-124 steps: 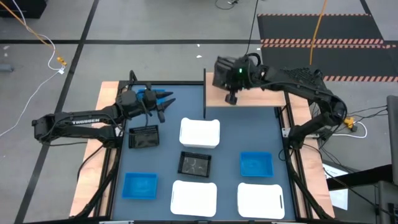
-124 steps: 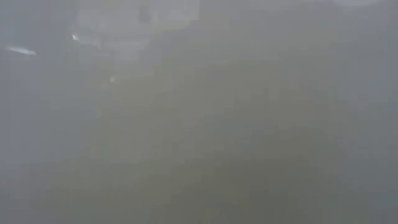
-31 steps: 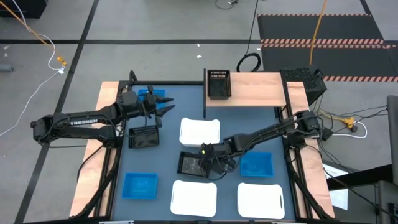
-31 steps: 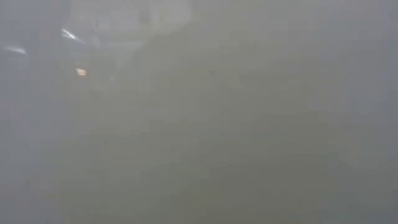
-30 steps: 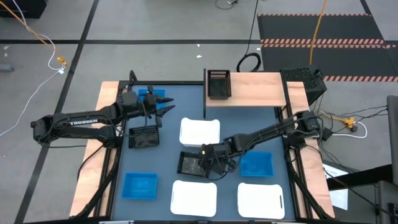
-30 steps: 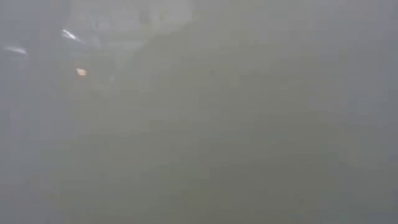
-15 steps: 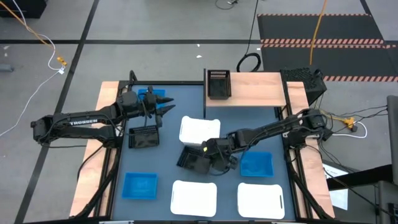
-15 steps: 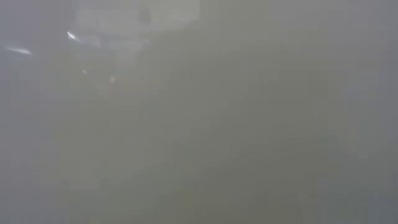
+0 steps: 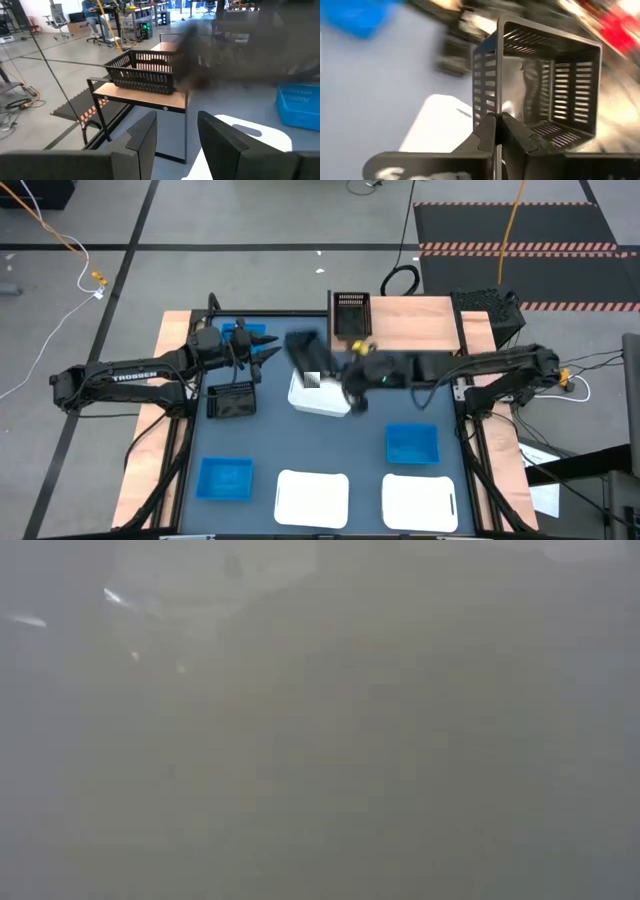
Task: Stack baskets on shelf by color
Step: Stack the right black bin on top of the black bin into the shelf
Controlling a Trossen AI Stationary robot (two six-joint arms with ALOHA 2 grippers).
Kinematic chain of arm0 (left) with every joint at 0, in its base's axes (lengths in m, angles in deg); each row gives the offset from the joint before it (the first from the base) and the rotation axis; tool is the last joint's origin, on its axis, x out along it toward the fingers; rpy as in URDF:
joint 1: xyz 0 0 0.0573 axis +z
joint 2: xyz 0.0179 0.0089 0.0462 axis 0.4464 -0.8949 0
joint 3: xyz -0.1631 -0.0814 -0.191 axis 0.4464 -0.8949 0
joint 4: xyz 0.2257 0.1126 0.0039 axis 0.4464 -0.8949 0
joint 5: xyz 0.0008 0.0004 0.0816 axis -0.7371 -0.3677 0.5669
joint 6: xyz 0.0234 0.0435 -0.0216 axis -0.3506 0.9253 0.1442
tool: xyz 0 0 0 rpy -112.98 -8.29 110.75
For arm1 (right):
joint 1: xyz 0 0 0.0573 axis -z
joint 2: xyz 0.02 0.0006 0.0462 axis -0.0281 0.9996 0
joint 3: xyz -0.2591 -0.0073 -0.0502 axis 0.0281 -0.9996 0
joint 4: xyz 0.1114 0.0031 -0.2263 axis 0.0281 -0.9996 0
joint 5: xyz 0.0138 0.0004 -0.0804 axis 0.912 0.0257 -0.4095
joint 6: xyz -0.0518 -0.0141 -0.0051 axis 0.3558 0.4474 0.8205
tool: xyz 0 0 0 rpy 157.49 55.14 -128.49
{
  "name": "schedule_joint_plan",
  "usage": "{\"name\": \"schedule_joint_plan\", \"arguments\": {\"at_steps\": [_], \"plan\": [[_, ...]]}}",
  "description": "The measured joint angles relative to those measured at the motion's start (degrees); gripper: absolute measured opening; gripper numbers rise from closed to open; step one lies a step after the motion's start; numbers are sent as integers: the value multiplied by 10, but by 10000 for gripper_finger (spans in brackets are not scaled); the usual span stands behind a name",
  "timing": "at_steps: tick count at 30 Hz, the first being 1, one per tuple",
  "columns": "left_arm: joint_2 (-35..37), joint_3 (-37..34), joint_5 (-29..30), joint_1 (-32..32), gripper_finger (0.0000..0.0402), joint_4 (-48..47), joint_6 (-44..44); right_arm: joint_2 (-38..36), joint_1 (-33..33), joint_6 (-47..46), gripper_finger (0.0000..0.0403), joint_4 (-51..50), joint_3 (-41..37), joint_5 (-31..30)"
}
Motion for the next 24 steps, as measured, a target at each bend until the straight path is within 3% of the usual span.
{"name": "schedule_joint_plan", "arguments": {"at_steps": [4,6,11,15,24], "plan": [[0,0,26,2,145,20,9,1,50,1,10,-142,99,-86],[0,0,29,3,145,37,8,17,94,11,10,-209,158,-98],[0,0,29,2,145,57,8,56,194,-22,11,-307,267,-8],[0,0,29,2,145,37,11,65,243,-59,11,-364,270,53],[0,0,29,1,145,5,5,62,263,-82,12,-361,205,55]]}}
